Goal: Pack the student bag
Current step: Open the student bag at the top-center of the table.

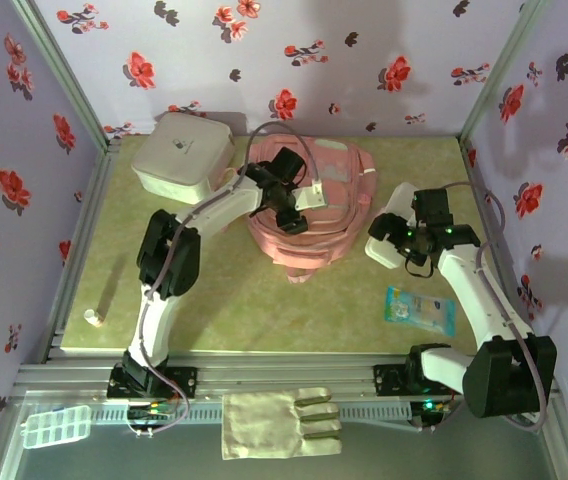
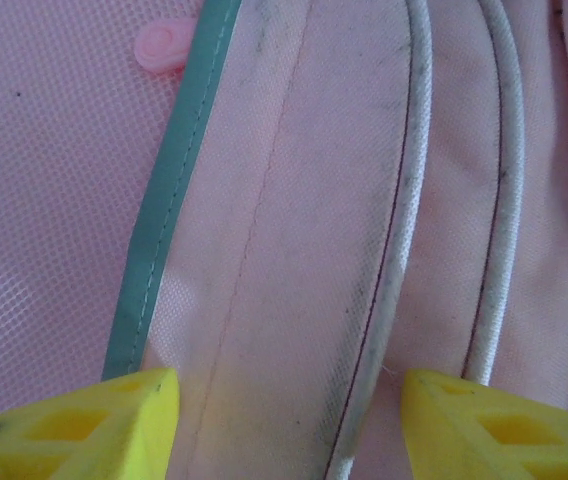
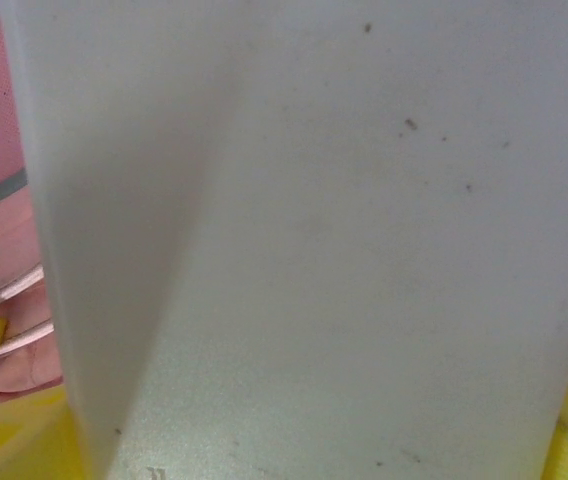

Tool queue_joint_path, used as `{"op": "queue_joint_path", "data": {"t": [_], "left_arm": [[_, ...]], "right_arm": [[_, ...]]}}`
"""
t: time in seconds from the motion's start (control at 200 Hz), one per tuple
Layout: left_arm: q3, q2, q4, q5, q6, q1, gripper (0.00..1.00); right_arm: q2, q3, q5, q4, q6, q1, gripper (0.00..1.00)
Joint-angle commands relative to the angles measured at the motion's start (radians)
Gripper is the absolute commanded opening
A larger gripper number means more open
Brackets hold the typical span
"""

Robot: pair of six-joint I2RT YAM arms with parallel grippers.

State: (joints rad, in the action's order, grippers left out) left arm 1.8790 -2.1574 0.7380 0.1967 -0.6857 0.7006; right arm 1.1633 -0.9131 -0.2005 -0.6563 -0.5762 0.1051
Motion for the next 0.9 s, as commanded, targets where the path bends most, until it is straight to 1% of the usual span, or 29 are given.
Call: {"op": "queue_joint_path", "data": {"t": [0.0, 0.06, 0.135, 0.195, 0.275, 0.405, 0.49, 0.57, 0.765, 0.83, 0.895], "left_arm": [[0.059, -0.037, 0.068, 0.012, -0.07, 0.004, 0.6], [0.075, -0.051, 0.072, -0.013, -0.083, 0.004, 0.58], [0.087, -0.062, 0.062, -0.052, -0.093, 0.004, 0.49], [0.085, -0.055, 0.046, -0.06, -0.098, 0.004, 0.4], [0.066, -0.021, 0.007, -0.055, -0.095, 0.005, 0.32], [0.038, 0.044, -0.041, -0.031, -0.088, 0.005, 0.14], [0.027, 0.078, -0.065, -0.011, -0.063, 0.004, 0.05], [0.019, 0.102, -0.086, 0.008, -0.032, 0.002, 0.0], [0.01, 0.16, -0.144, 0.021, 0.085, 0.002, 0.0], [0.011, 0.18, -0.189, 0.021, 0.164, 0.003, 0.0], [-0.002, 0.208, -0.27, 0.002, 0.295, 0.002, 0.0]], "right_arm": [[-0.024, 0.006, -0.019, 0.006, -0.003, 0.01, 0.82], [-0.022, 0.004, -0.017, 0.007, -0.004, 0.01, 0.82], [-0.023, 0.001, -0.017, 0.006, -0.005, 0.01, 0.82], [-0.023, -0.003, -0.016, 0.001, -0.005, 0.01, 0.82], [-0.029, -0.005, -0.014, -0.008, 0.0, 0.01, 0.82], [-0.037, -0.006, -0.009, -0.032, 0.007, 0.01, 0.82], [-0.043, -0.008, -0.021, -0.046, 0.014, 0.01, 0.82], [-0.046, -0.006, -0.032, -0.056, 0.015, 0.011, 0.82], [-0.054, -0.004, -0.078, -0.062, 0.027, 0.031, 0.83], [-0.053, -0.002, -0.08, -0.063, 0.02, 0.047, 0.83], [-0.047, 0.001, -0.089, -0.054, 0.011, 0.063, 0.83]]}}
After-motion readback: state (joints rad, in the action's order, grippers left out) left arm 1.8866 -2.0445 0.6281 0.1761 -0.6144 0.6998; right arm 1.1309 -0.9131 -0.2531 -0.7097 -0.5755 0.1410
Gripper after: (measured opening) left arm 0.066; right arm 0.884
